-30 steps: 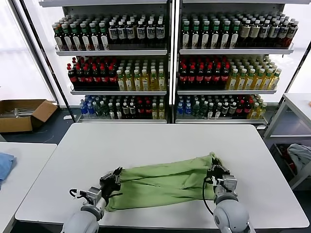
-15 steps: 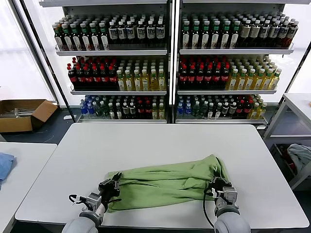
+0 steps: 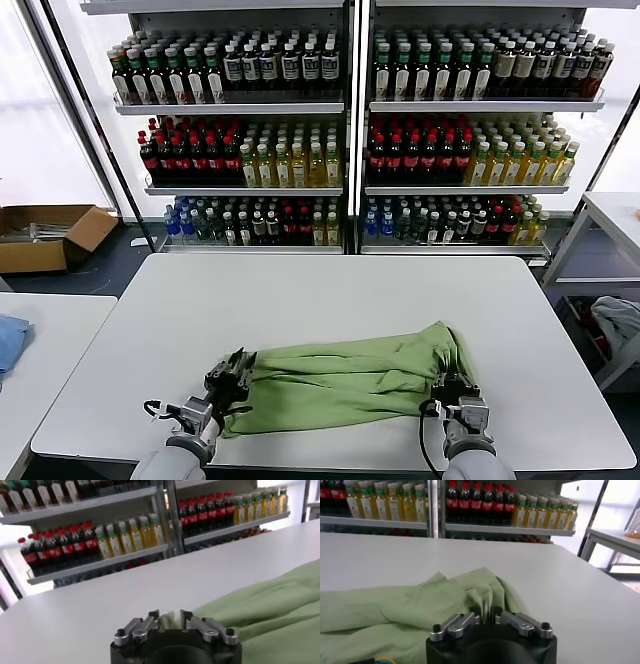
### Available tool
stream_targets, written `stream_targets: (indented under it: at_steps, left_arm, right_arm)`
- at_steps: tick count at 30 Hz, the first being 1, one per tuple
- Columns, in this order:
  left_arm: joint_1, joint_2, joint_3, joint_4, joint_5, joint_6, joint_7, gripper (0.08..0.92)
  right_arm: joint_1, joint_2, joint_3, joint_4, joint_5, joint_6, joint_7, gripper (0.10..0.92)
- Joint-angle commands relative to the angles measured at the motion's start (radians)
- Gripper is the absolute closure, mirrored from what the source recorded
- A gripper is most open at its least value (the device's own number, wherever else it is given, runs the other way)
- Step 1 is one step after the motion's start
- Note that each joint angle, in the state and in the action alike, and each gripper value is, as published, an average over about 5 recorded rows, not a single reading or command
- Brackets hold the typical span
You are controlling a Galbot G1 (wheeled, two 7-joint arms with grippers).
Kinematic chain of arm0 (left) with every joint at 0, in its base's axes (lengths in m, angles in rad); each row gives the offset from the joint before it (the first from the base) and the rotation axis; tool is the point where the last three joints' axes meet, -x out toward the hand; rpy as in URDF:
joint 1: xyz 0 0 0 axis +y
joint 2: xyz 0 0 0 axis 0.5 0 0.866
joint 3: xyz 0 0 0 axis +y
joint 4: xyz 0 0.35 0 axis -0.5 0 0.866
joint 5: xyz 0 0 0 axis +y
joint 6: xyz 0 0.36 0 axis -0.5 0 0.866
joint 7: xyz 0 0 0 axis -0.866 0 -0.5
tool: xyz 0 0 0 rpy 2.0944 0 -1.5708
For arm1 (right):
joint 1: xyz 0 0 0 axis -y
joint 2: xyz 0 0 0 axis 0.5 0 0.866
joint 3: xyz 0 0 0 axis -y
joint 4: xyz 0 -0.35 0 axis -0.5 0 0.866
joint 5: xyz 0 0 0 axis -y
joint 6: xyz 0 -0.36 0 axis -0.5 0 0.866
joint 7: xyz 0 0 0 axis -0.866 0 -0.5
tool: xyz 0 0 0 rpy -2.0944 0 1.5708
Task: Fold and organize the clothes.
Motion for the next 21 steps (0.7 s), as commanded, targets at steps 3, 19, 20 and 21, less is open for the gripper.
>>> stream_targets:
  at_steps: [3, 19, 20, 21]
  left_arm:
    - [0.036, -0.054, -0.058, -0.096, 0.028, 0.029, -0.038, 0.476]
    - [0.132, -0.183, -0.081, -0.095, -0.014, 0.098, -0.104, 0.178]
    - [0.133, -0.185, -0.081, -0.093, -0.02, 0.1, -0.104, 0.177]
    - [0.133, -0.187, -0.081, -0.088, -0.03, 0.104, -0.105, 0.177]
  right_arm:
    - [-0.017, -0.026, 0.082, 0.191, 0.011, 0.037, -0.002, 0.515]
    - [-0.028, -0.013, 0.052, 0.225, 0.023, 0.059, 0.007, 0.204]
    - [-0.031, -0.014, 0.051, 0.224, 0.023, 0.061, 0.006, 0.203]
    - [-0.033, -0.014, 0.051, 0.223, 0.024, 0.063, 0.006, 0.203]
